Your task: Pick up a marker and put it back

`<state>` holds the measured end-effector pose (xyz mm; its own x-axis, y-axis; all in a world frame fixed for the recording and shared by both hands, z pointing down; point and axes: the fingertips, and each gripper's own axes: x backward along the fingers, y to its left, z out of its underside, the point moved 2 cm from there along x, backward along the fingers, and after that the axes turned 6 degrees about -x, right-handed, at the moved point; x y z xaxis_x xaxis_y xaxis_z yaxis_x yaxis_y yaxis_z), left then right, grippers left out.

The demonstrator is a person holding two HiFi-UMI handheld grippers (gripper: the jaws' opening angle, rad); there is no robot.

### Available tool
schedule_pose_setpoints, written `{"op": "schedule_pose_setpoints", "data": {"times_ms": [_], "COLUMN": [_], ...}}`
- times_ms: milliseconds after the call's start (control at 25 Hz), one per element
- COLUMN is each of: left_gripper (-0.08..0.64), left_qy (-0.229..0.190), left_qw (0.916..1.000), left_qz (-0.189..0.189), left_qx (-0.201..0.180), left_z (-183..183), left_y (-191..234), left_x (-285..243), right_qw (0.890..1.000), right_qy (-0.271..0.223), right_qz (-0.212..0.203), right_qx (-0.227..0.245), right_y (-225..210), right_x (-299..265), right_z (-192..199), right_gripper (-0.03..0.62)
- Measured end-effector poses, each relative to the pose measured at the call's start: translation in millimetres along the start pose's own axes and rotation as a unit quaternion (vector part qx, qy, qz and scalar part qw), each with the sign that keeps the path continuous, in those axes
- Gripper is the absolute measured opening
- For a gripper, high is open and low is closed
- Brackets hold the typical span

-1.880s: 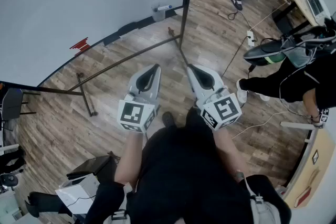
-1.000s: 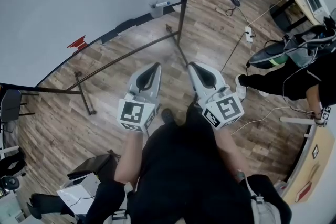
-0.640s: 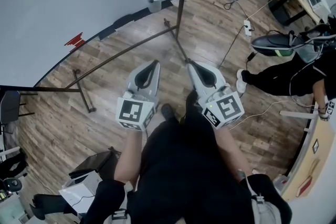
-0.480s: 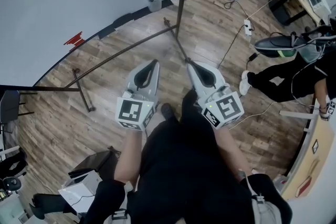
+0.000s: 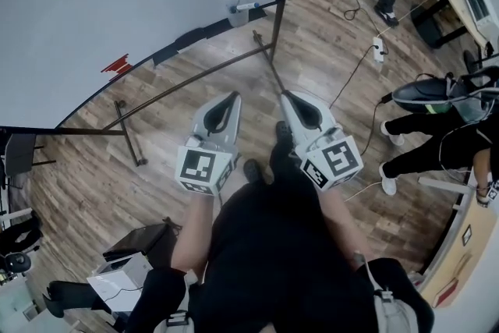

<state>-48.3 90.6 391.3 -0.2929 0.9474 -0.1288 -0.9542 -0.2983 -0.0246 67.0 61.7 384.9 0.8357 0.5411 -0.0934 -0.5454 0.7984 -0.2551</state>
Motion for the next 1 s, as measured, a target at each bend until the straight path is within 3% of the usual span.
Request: {"op": "schedule_pose_setpoints", "data": {"times_ms": [440, 1000], "left_gripper": [0.011, 0.012], "left_qy": [-0.001, 0.028], "left_qw": [0.9984, 0.9871], "left_qz": [-0.056, -0.156], "left_qx": [-0.011, 0.020], "left_z": [-28, -14], "left_y": [29, 36], "left_x": [-73, -136], "right_qw": [0.999, 0.988], "right_qy": [-0.007, 0.019], "right_qz": [-0.052, -0.152], "right_qx": [0.000, 0.007], "right_y": [-69, -134], "right_x": [-55, -104], "right_z": [-47, -64], "right_gripper": [0.002, 0.002]}}
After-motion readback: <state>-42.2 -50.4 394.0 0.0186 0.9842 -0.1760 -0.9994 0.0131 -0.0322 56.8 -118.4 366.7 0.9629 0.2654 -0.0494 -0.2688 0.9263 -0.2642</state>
